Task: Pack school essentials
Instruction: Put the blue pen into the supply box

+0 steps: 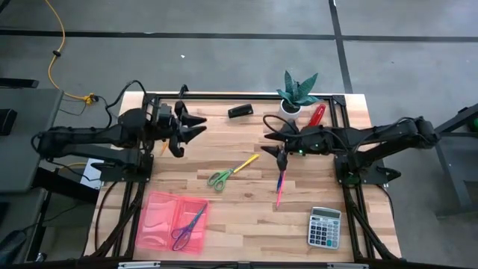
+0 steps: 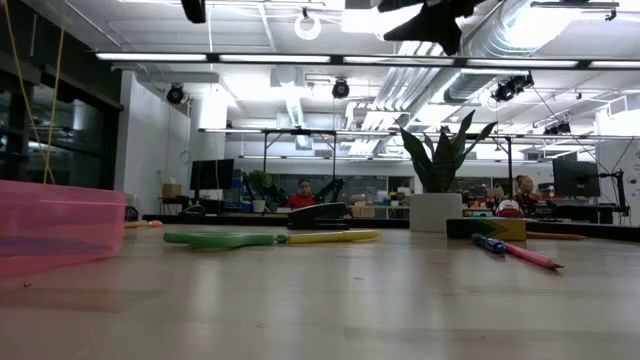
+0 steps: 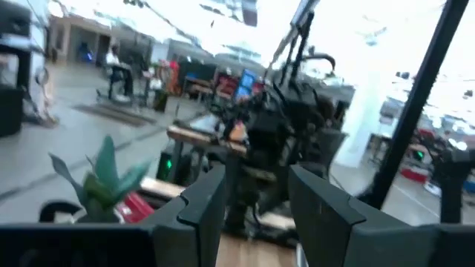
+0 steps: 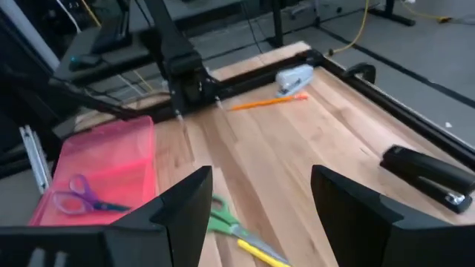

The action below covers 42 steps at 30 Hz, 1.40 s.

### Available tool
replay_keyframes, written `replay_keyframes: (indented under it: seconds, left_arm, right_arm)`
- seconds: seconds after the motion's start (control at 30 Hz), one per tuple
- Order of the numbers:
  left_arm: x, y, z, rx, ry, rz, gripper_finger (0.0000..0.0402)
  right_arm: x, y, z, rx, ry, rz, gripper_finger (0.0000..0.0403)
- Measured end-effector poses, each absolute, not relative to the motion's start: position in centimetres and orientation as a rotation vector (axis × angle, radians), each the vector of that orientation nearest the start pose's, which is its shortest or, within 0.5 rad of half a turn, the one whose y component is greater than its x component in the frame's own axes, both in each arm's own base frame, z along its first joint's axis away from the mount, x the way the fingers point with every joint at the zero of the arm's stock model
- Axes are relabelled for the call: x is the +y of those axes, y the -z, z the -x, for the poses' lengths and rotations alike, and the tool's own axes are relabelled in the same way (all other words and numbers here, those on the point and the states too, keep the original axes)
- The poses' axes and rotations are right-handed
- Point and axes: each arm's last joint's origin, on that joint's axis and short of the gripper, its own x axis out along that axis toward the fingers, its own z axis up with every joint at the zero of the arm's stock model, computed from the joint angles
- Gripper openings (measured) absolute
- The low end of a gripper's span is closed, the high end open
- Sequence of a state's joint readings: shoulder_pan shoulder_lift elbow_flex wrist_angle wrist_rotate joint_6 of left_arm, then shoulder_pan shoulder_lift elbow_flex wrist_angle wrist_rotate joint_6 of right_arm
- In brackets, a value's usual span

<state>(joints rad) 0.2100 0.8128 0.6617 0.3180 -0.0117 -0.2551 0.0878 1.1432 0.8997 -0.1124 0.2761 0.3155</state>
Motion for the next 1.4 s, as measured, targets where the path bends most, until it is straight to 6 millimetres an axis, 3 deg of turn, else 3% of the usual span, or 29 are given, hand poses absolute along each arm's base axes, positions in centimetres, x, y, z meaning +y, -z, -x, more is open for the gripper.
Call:
replay_keyframes:
  seconds: [0.17, 0.37, 0.53, 1.27, 1.4]
  left_arm:
    - [3.0, -32.9, -18.5, -0.144, -0.175, 0.250, 0.0136]
    - [2.2, -32.7, -18.6, -0.120, -0.199, 0.208, 0.0136]
    - [1.9, -32.7, -18.6, -0.114, -0.192, 0.147, 0.0136]
    - [1.9, -32.7, -18.6, -0.116, -0.201, 0.155, 0.0136]
    - [1.9, -32.7, -18.6, -0.116, -0.201, 0.158, 0.0136]
  right_arm:
    - [1.1, -31.3, -24.4, 0.270, 0.188, -0.244, 0.0222]
    - [0.9, -28.9, -21.8, -0.017, 0.138, -0.387, 0.0222]
    - [0.8, -29.1, -20.0, -0.156, 0.112, -0.384, 0.0222]
    - [0.7, -31.1, -19.6, -0.019, 0.175, -0.311, 0.0222]
    - [0.6, -30.4, -19.6, 0.032, 0.227, -0.410, 0.0222]
